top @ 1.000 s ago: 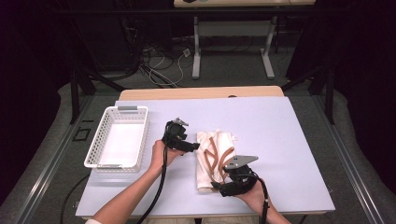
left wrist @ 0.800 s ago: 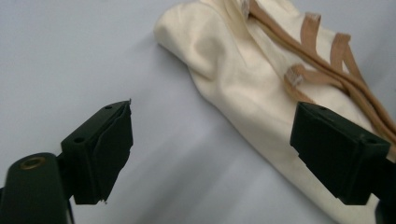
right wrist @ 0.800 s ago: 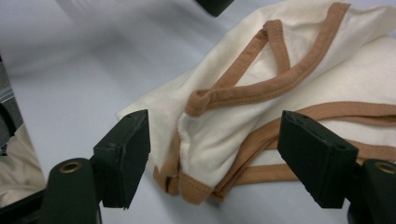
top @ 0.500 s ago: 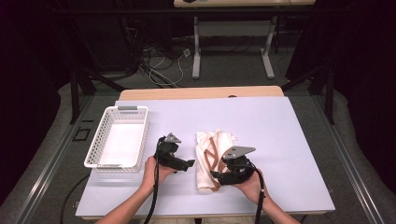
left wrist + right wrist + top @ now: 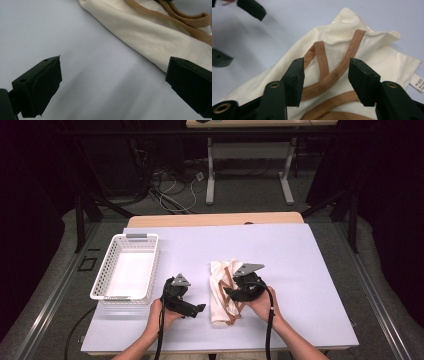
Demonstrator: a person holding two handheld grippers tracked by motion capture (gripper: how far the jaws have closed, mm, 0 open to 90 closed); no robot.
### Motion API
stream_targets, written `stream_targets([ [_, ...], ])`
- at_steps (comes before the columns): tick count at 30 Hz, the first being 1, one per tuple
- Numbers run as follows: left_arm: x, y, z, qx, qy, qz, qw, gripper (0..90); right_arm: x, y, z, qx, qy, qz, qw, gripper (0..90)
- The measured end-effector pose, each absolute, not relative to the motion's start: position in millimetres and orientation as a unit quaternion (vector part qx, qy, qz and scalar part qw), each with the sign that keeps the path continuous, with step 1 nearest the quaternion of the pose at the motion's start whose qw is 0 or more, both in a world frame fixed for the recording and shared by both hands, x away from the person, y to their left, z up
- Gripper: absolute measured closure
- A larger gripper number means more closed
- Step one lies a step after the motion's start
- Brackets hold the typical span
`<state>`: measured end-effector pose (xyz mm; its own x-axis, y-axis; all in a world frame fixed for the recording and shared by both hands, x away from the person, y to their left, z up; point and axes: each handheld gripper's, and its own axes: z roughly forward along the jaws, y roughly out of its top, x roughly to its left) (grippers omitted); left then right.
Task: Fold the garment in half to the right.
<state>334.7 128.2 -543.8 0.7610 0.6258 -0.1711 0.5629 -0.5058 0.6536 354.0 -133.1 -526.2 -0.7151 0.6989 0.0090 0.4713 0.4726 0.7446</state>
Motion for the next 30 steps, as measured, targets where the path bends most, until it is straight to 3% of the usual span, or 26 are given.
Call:
stream_targets([
  [4,330,129,-546,0.866,0.343,0.041,0.362,0.7,363,-127,-531,0.35,0.848,0.365,0.155,44.6],
  [19,325,133,-550,0.867,0.341,0.031,0.361,0.9,364,-135,-541,0.357,0.854,0.341,0.162,60.8],
  [30,325,134,-549,0.87,0.336,0.027,0.36,1.1,359,-156,-541,0.368,0.856,0.323,0.164,60.6],
])
